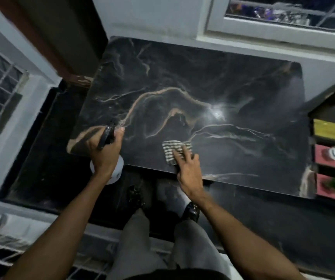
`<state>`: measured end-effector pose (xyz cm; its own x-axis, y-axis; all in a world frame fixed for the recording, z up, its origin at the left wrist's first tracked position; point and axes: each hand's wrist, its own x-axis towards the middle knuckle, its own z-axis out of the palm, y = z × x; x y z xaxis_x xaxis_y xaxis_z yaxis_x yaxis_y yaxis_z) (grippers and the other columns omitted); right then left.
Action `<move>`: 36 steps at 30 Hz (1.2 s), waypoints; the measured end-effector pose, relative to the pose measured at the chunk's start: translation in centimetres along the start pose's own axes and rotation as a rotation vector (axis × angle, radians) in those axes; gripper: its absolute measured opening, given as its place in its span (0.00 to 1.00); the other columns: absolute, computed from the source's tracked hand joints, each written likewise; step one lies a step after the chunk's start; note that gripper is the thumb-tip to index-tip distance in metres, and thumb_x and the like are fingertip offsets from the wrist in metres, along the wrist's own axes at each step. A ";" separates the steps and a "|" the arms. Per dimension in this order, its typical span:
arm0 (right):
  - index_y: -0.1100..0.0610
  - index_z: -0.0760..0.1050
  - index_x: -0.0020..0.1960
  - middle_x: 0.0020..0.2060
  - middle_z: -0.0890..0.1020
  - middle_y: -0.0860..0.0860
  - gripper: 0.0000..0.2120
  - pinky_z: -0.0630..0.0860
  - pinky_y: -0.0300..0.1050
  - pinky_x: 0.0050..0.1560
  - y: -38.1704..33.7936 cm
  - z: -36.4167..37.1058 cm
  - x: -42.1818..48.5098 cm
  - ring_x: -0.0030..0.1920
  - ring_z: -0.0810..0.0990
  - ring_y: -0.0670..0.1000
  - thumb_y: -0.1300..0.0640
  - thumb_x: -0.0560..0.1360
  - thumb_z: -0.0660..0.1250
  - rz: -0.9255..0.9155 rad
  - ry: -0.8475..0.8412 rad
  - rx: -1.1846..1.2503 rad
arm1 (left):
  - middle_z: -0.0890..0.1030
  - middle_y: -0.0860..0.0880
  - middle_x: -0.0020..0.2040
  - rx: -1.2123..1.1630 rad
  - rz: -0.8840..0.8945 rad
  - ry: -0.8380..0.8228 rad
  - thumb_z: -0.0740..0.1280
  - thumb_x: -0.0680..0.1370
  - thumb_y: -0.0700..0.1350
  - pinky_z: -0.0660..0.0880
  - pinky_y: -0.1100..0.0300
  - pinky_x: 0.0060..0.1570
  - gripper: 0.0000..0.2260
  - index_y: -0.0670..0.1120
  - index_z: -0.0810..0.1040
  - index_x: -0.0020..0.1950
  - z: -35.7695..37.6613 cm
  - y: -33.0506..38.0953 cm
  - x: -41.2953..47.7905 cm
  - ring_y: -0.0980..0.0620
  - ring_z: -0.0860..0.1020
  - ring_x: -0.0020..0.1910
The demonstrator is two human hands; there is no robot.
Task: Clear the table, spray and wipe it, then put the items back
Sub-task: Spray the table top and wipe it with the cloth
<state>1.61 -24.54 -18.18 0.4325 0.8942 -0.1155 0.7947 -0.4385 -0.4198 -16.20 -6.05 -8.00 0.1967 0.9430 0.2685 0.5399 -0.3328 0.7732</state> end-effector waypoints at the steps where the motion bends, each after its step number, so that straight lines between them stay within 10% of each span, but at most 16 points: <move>1: 0.49 0.65 0.76 0.78 0.60 0.56 0.43 0.73 0.54 0.57 1.6 -0.6 -1.2 0.52 0.67 0.58 0.66 0.62 0.65 0.115 0.030 0.024 | 0.77 0.44 0.29 -0.007 0.008 -0.012 0.74 0.78 0.44 0.73 0.52 0.35 0.17 0.38 0.76 0.32 1.0 0.8 -0.9 0.49 0.75 0.30; 8: 0.52 0.66 0.75 0.76 0.60 0.60 0.37 0.73 0.58 0.58 11.3 -4.4 -6.3 0.56 0.66 0.61 0.69 0.67 0.65 0.540 0.230 0.116 | 0.77 0.46 0.28 -0.020 0.071 -0.117 0.74 0.78 0.46 0.74 0.50 0.34 0.18 0.39 0.75 0.32 6.0 5.1 -4.6 0.45 0.76 0.29; 13: 0.50 0.68 0.75 0.77 0.62 0.58 0.35 0.72 0.51 0.56 8.7 -3.4 -2.9 0.55 0.67 0.58 0.65 0.69 0.61 0.012 0.038 0.006 | 0.77 0.44 0.28 -0.108 0.056 -0.138 0.76 0.77 0.43 0.72 0.52 0.32 0.17 0.38 0.76 0.32 7.7 6.3 -4.0 0.43 0.77 0.29; 17: 0.52 0.67 0.75 0.77 0.59 0.61 0.37 0.71 0.58 0.63 6.6 -4.3 3.5 0.60 0.65 0.63 0.67 0.65 0.61 0.336 0.104 0.148 | 0.79 0.45 0.30 -0.136 0.002 -0.121 0.76 0.77 0.44 0.75 0.51 0.35 0.15 0.39 0.78 0.34 7.8 5.3 -1.5 0.46 0.78 0.31; 21: 0.51 0.64 0.76 0.77 0.60 0.60 0.40 0.70 0.56 0.64 2.4 -2.5 8.2 0.61 0.68 0.63 0.61 0.64 0.61 -0.190 -0.046 -0.009 | 0.76 0.48 0.27 -0.073 0.061 -0.109 0.76 0.77 0.45 0.74 0.49 0.31 0.18 0.41 0.75 0.31 7.0 3.2 2.5 0.49 0.75 0.28; 25: 0.51 0.64 0.76 0.77 0.59 0.61 0.40 0.69 0.59 0.68 -0.8 -1.4 15.1 0.63 0.66 0.64 0.63 0.64 0.60 0.163 0.055 0.110 | 0.77 0.46 0.28 -0.124 0.030 -0.081 0.75 0.77 0.44 0.74 0.47 0.31 0.17 0.39 0.75 0.33 6.2 -0.2 8.0 0.47 0.76 0.29; 30: 0.50 0.60 0.78 0.78 0.58 0.59 0.40 0.70 0.57 0.66 -8.9 1.2 24.2 0.65 0.66 0.64 0.60 0.65 0.59 -0.282 -0.098 -0.048 | 0.73 0.52 0.26 -0.095 0.058 -0.039 0.76 0.76 0.46 0.73 0.50 0.29 0.19 0.44 0.72 0.30 4.8 -4.6 18.3 0.52 0.73 0.26; 34: 0.50 0.62 0.77 0.77 0.58 0.61 0.39 0.68 0.60 0.67 -13.1 1.7 33.0 0.64 0.66 0.67 0.62 0.66 0.64 0.088 0.027 0.034 | 0.76 0.50 0.27 -0.118 0.018 -0.019 0.76 0.76 0.48 0.73 0.52 0.31 0.18 0.43 0.73 0.31 3.9 -7.4 25.4 0.53 0.75 0.28; 36: 0.49 0.60 0.78 0.77 0.58 0.61 0.39 0.69 0.59 0.67 -15.7 3.1 34.5 0.64 0.66 0.66 0.62 0.68 0.63 -0.147 -0.059 -0.031 | 0.74 0.51 0.27 -0.142 0.022 -0.015 0.76 0.77 0.47 0.72 0.52 0.32 0.19 0.43 0.72 0.31 3.6 -8.3 28.3 0.52 0.75 0.28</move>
<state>2.73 13.48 -18.41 0.2853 0.9524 -0.1073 0.8607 -0.3038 -0.4085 -12.19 23.36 -8.86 0.2203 0.9348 0.2787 0.4143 -0.3483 0.8409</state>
